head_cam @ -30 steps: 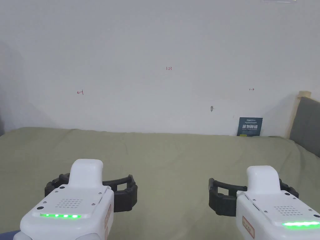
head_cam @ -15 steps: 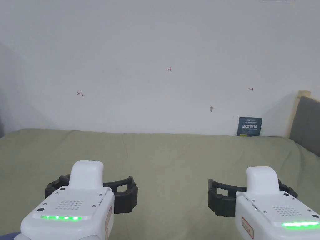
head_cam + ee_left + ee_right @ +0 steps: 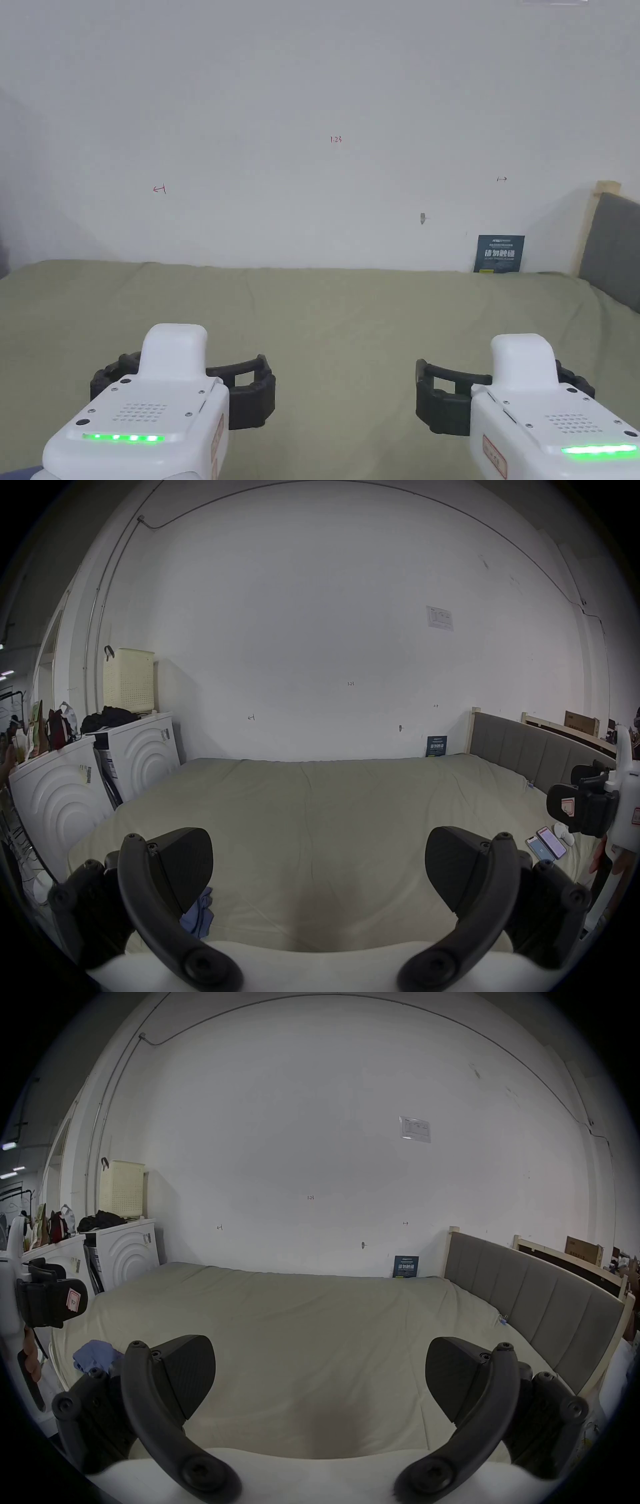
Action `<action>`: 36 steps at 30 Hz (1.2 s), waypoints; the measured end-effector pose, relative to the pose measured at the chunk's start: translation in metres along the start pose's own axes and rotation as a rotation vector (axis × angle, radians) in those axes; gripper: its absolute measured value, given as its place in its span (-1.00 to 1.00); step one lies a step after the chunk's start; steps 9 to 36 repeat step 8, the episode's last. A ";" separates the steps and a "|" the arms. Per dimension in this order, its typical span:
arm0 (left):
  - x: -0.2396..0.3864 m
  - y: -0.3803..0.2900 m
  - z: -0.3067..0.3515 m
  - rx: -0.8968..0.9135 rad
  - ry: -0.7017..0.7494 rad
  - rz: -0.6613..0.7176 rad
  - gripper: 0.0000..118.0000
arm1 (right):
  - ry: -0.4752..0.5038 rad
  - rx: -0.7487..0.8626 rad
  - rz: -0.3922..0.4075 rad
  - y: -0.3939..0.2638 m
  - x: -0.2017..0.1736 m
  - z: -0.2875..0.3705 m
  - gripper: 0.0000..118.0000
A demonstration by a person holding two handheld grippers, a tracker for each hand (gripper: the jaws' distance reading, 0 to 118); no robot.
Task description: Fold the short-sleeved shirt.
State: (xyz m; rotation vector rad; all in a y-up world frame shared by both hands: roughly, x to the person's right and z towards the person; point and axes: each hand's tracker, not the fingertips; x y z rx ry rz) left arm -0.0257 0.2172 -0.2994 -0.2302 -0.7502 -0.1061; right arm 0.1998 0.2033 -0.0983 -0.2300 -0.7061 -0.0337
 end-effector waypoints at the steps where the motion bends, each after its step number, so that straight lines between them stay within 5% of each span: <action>1: 0.000 0.000 0.001 0.001 0.000 0.000 1.00 | -0.001 0.000 0.000 0.000 0.000 0.000 1.00; 36: 0.000 0.002 0.000 0.005 -0.002 0.000 1.00 | 0.000 -0.001 -0.002 0.000 -0.001 0.000 1.00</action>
